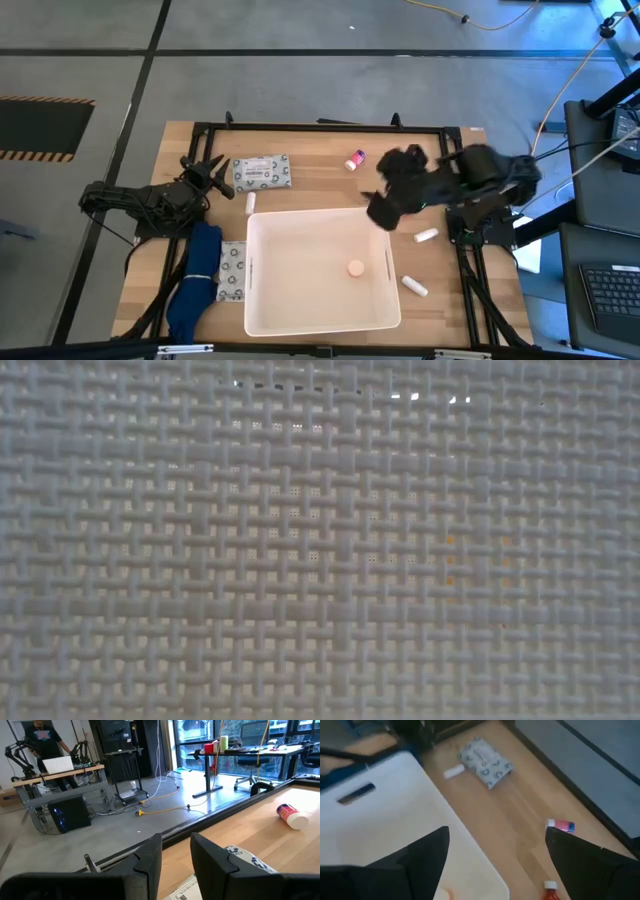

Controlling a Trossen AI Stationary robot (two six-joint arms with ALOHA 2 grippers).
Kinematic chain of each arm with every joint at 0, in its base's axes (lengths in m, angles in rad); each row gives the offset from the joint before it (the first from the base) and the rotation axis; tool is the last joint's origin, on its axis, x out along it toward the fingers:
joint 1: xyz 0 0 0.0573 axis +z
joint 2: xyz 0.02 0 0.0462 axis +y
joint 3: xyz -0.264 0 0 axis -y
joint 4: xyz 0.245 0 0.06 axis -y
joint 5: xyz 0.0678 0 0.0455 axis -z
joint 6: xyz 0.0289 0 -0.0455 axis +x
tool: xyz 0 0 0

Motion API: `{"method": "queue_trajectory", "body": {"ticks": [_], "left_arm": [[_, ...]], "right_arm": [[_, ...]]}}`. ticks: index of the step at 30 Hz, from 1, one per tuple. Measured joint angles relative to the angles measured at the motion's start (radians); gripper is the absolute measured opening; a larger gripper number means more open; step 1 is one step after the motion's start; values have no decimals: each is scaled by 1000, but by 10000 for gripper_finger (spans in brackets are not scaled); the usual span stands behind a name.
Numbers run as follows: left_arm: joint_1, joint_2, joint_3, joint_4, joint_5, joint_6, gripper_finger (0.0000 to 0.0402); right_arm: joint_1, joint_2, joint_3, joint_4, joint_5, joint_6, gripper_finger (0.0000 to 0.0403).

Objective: Pick & place medical supplies in basket/bin
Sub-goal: Put the red pill bottle into the white bin

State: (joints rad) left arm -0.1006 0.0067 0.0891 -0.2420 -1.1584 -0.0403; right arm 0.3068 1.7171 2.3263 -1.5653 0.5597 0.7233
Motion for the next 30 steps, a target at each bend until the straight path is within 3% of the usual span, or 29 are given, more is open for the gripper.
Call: {"method": "queue_trajectory", "body": {"ticks": [6, 12, 18, 24, 30], "left_arm": [[0, 0, 0, 3, 1, -1, 98], [0, 0, 0, 5, 1, -2, 98], [0, 0, 0, 5, 1, -55, 98], [0, 0, 0, 5, 1, -104, 98], [0, 0, 0, 6, 0, -107, 98]], "right_arm": [[-131, -71, -26, -8, -17, -48, 330], [-361, -151, -105, -4, -23, -108, 330], [-620, -188, -296, -5, -222, -261, 330], [-775, -187, -523, -5, -229, -397, 330], [-853, -187, -708, 70, -222, -466, 330]]}}
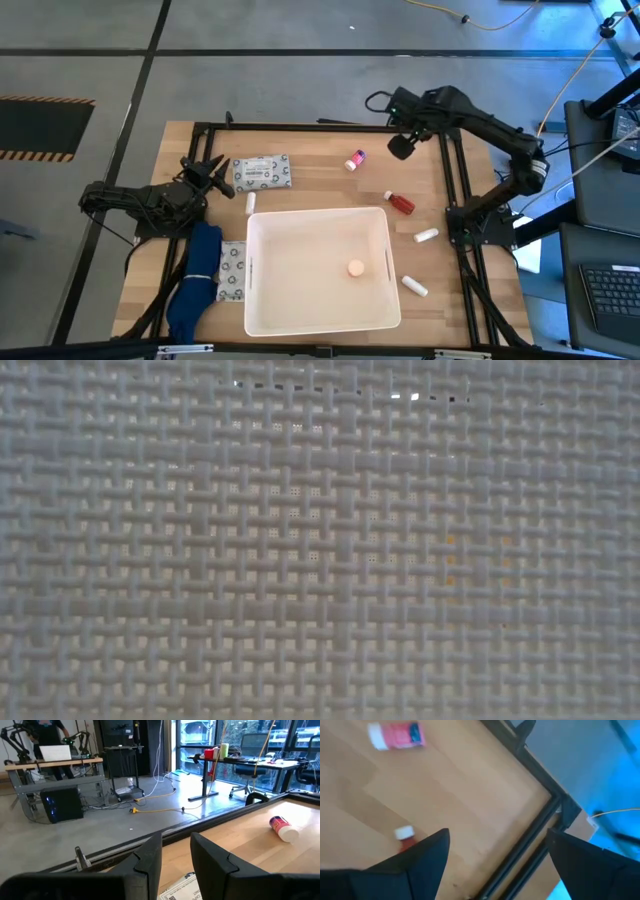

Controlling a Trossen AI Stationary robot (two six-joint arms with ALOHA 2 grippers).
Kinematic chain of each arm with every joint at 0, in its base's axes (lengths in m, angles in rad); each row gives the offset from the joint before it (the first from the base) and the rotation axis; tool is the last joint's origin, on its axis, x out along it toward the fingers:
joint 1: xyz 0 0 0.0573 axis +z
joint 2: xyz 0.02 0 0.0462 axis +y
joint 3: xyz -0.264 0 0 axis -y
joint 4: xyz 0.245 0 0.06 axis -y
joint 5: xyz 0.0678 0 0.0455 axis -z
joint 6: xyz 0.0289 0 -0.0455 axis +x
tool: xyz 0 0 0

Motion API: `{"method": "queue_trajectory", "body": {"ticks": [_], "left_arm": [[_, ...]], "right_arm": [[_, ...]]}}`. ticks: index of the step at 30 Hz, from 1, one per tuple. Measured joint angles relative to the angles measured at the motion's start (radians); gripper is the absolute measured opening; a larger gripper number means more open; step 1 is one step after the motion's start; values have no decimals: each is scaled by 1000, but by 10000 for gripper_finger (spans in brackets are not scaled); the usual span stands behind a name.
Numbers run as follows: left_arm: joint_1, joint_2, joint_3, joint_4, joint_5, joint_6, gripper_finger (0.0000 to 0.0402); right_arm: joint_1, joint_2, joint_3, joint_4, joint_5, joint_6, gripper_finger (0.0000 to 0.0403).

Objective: Pick & place medical supplies in basket/bin
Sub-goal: Put the red pill bottle into the white bin

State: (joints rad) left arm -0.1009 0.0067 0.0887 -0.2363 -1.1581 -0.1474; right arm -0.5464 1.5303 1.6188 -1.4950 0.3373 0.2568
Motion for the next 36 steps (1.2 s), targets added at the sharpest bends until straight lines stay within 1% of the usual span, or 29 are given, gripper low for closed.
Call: {"method": "queue_trajectory", "body": {"ticks": [2, 5, 9, 11, 16, 20, 25, 31, 36], "left_arm": [[0, 0, 0, 0, 0, 0, 98], [0, 0, 0, 0, 0, 0, 98], [0, 0, 0, 0, -6, -30, 98], [0, 0, 0, 0, -10, -48, 98], [0, 0, 0, 0, -31, -50, 98], [0, 0, 0, 0, -35, -50, 98], [0, 0, 0, 0, -38, -50, 98], [0, 0, 0, -1, -61, -50, 98], [0, 0, 0, -1, -76, -50, 98]], "right_arm": [[-7, 0, -52, 53, 28, -32, 330], [-6, 0, -128, 139, 22, -55, 330], [-6, 5, -217, 196, -76, -55, 330], [-6, 5, -267, 223, -128, -81, 330], [4, 5, -380, 300, -196, -155, 330], [14, 5, -466, 365, -277, -161, 330], [54, 5, -571, 467, -289, -149, 330], [101, 5, -626, 531, -291, -99, 330], [131, 5, -630, 571, -314, -84, 330]]}}
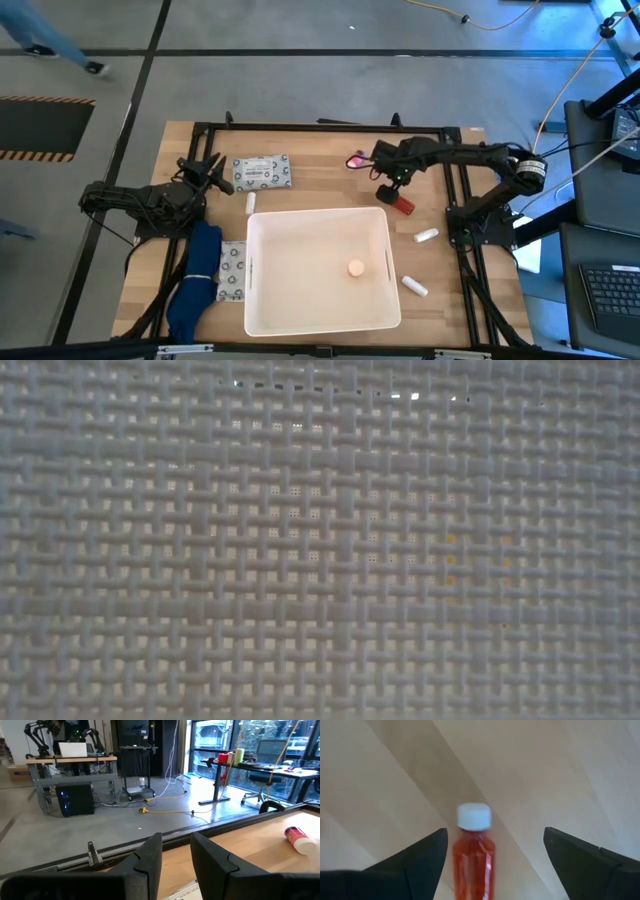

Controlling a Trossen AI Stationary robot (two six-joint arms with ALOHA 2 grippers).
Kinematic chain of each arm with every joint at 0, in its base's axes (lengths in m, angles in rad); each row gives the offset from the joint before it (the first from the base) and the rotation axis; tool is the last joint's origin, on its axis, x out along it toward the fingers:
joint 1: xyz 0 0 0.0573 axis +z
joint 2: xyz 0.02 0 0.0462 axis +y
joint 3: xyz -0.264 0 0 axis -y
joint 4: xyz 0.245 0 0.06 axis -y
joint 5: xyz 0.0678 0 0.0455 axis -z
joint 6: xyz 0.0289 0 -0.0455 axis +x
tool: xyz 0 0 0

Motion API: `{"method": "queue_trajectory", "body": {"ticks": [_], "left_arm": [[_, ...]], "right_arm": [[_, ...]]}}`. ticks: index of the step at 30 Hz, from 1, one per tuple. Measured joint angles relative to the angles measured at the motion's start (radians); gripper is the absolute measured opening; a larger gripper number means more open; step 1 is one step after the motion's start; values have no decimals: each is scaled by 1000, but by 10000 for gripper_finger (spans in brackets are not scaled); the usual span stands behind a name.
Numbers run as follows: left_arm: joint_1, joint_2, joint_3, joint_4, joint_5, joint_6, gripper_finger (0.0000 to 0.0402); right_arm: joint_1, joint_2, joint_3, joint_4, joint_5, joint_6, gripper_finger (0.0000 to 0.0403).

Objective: Pick & place medical supplies in basket/bin
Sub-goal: Put the red pill bottle into the white bin

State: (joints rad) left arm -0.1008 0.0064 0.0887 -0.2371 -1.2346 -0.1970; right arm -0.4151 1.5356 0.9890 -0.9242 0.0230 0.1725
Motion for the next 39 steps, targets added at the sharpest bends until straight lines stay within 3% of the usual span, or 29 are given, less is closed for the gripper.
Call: {"method": "queue_trajectory", "body": {"ticks": [6, 18, 39], "left_arm": [[0, 0, 0, -3, -4, 0, 98], [0, 0, 0, -5, -4, 0, 98], [0, 0, 0, -6, -4, 0, 98]], "right_arm": [[28, 21, 0, 16, -2, -11, 330], [60, 191, 0, 16, -19, 1, 324], [60, 242, 12, 45, -18, 6, 145]]}}
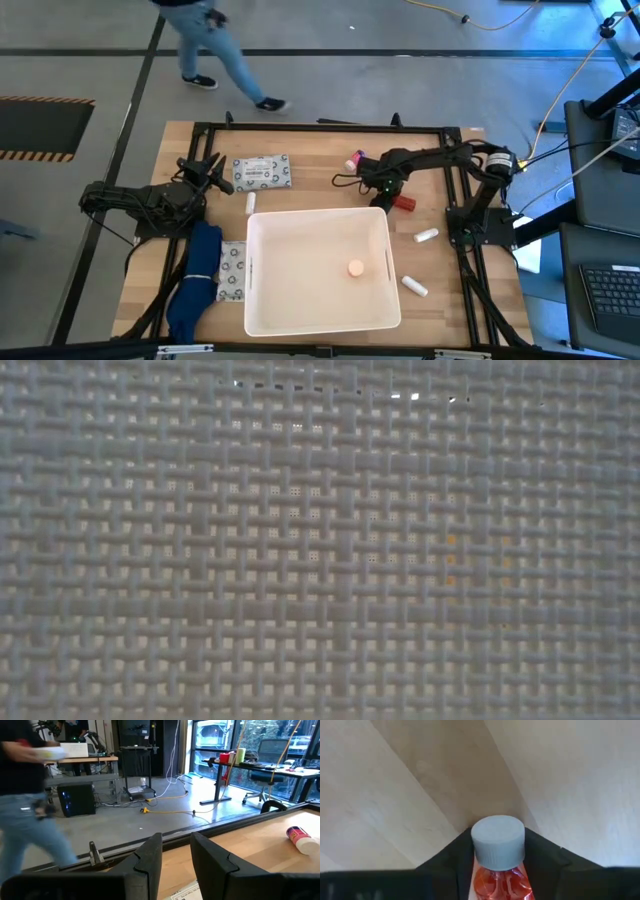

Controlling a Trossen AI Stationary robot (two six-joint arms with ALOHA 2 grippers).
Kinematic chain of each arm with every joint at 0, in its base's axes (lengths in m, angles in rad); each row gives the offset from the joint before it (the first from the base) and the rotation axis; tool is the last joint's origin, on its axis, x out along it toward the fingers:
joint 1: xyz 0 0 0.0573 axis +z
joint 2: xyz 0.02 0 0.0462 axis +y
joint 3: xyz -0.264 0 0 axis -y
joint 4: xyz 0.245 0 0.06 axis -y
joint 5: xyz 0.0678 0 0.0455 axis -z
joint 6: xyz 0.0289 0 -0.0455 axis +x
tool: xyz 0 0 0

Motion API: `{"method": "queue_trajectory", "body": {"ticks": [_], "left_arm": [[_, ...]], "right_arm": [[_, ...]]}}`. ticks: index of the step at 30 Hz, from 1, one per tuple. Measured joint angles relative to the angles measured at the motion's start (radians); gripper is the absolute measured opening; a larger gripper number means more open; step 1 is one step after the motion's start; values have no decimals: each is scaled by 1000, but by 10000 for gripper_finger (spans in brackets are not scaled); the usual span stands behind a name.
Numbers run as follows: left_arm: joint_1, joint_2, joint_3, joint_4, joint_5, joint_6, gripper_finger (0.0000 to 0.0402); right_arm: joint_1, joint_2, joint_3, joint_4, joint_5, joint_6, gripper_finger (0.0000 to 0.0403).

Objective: Pick & place medical supplies in basket/bin
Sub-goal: Put the red pill bottle into the white bin

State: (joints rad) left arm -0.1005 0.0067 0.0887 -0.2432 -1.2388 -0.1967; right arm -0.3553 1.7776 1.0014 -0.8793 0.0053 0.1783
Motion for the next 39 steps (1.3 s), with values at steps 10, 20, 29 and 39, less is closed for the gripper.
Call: {"method": "queue_trajectory", "body": {"ticks": [10, 20, 29, 39], "left_arm": [[0, 0, 0, 0, 0, 0, 98], [0, 0, 0, -1, 0, 0, 98], [0, 0, 0, -1, 5, 0, 98], [0, 0, 0, 0, 3, 0, 98]], "right_arm": [[-2, 2, 178, -286, 91, -3, 129], [-2, -42, 556, -417, 160, 0, 130], [69, -46, 928, -279, 162, 1, 130], [338, -42, 1031, 158, 159, -26, 130]]}}
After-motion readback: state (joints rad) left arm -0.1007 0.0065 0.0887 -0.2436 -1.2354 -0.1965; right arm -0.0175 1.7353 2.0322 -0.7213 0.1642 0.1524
